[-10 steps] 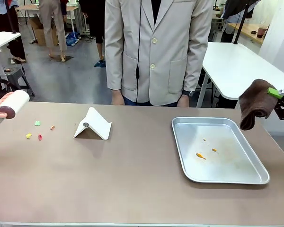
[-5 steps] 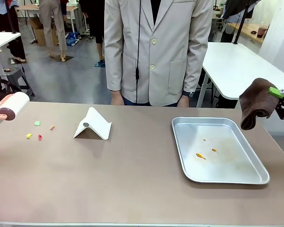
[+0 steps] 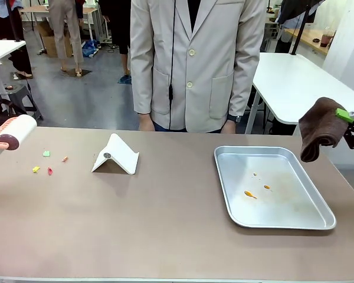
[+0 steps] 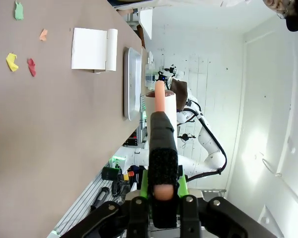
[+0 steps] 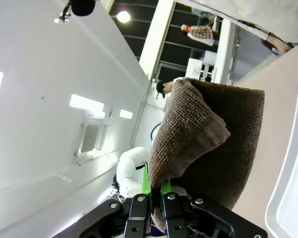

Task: Clean the surface of the table.
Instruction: If a person points to the right, clean the right side of the table with your right hand, and if they point to the left, clean the left side with your left hand.

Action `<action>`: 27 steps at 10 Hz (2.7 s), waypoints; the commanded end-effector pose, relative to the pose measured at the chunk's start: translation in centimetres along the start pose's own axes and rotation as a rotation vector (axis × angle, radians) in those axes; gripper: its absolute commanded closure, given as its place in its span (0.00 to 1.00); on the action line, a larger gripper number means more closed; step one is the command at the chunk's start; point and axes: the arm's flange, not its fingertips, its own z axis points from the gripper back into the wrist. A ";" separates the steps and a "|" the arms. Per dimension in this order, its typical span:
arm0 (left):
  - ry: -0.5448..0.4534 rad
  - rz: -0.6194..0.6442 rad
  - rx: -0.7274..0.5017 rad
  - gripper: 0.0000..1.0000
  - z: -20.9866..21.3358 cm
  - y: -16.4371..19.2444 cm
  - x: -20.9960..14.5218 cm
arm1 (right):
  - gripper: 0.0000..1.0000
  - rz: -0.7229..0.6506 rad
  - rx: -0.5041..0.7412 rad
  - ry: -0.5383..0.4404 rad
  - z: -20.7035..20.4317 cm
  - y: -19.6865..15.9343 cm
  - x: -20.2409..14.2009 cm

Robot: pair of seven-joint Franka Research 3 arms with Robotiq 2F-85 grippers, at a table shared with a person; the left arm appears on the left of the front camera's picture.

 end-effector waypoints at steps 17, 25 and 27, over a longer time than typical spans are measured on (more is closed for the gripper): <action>0.004 -0.015 0.002 1.00 0.1 -0.1 -0.3 | 1.00 0.004 0.017 0.009 0.3 0.4 -0.2; -0.282 -0.157 0.125 0.78 3.4 1.9 0.1 | 1.00 0.004 0.017 0.009 0.3 0.4 -0.2; -0.326 -0.131 0.216 0.78 4.0 2.8 -0.2 | 1.00 0.004 0.017 0.009 0.3 0.4 -0.2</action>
